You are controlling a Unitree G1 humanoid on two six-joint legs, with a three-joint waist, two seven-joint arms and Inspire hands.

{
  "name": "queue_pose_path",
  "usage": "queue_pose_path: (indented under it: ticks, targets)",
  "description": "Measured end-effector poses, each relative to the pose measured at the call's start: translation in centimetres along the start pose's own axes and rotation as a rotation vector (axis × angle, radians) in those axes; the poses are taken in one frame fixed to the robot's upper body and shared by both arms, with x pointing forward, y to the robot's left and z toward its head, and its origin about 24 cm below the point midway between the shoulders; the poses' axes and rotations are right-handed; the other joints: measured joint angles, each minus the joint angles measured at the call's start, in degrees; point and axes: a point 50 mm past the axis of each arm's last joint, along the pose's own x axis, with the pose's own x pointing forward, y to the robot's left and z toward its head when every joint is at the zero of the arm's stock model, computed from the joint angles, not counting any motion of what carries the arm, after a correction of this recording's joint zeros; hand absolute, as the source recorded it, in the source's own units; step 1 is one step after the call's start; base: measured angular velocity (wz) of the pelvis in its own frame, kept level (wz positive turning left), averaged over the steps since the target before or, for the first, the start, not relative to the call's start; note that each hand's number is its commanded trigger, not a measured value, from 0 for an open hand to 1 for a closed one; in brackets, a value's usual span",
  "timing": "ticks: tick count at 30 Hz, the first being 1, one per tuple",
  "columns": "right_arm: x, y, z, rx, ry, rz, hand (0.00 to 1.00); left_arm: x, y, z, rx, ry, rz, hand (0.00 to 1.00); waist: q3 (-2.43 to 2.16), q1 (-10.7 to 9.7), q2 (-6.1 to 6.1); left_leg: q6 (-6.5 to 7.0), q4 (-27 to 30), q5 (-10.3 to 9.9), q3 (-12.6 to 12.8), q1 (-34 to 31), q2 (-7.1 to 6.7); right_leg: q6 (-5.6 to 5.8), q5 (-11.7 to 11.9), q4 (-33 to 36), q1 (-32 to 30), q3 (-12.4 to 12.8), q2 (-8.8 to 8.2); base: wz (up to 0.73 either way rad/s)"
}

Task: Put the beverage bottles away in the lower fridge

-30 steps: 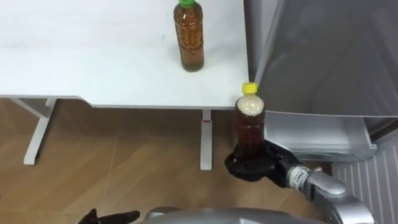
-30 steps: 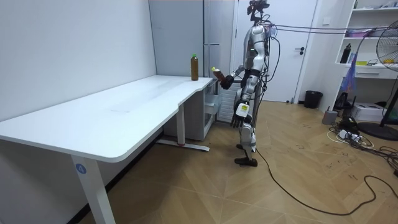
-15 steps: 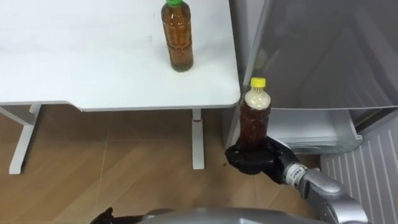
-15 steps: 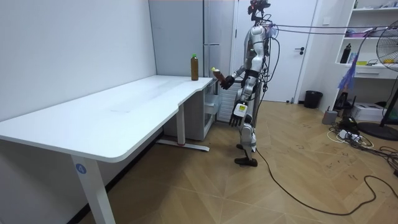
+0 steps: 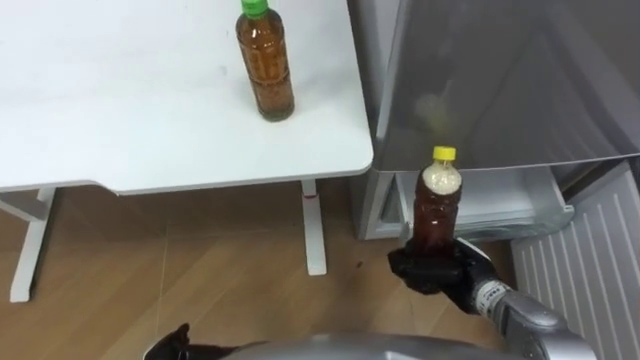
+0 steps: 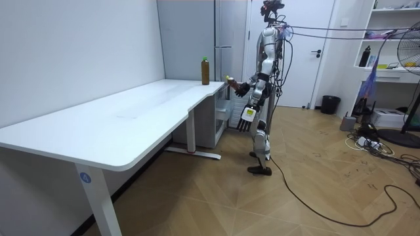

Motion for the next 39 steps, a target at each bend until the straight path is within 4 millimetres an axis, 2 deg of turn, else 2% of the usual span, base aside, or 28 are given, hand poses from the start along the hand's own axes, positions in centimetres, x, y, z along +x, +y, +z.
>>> queue_pose_path:
  ticks: [5,7,13,20,31,39]
  targets:
    - [0.1,-0.5,-1.4,0.127,0.034,-0.069,1.0,0.0,-0.1,-0.4,-0.004,0.01,0.006,0.0,0.23,0.2,-0.01,0.0,0.0,0.0,0.07,0.03,-0.02,0.02,-0.01,0.0,0.22,0.57,0.06,-0.01]
    - [0.1,-0.6,-1.4,0.175,0.022,-0.09,1.0,0.0,-0.2,-0.4,-0.01,0.01,0.004,0.0,0.59,0.3,0.19,0.0,0.0,0.0,0.33,0.07,0.0,0.02,-0.01,0.13,0.22,0.75,0.09,-0.05]
    - [0.1,-0.6,-1.1,0.355,-0.036,-0.116,1.0,0.0,-0.3,-0.4,-0.017,-0.005,0.005,0.0,0.77,0.24,-0.06,0.0,0.0,0.0,0.4,-0.11,-0.01,0.13,-0.14,0.11,-0.12,0.69,0.07,-0.01]
    - [0.4,-0.3,-0.5,0.555,-0.1,-0.093,1.0,0.0,-0.4,-0.4,-0.017,-0.008,0.019,0.0,0.68,0.46,-0.13,0.0,0.28,0.0,0.29,-0.26,-0.02,0.12,-0.13,0.23,-0.21,0.35,0.01,0.01]
    - [0.5,-0.3,0.4,0.951,-0.206,-0.084,1.0,-0.5,-0.1,-2.3,-0.026,0.035,0.039,0.0,0.57,0.55,-0.17,0.0,0.42,0.0,-0.46,-0.04,-0.06,0.1,-0.14,0.03,0.58,-1.07,-0.11,0.05]
    - [0.5,-0.4,0.2,1.094,-0.232,-0.08,1.0,-0.7,0.2,-3.4,-0.001,0.077,0.05,0.0,0.63,0.65,-0.42,0.0,0.43,0.0,-0.46,0.96,-0.05,0.07,-0.2,-0.14,1.86,-0.97,-0.06,0.0]
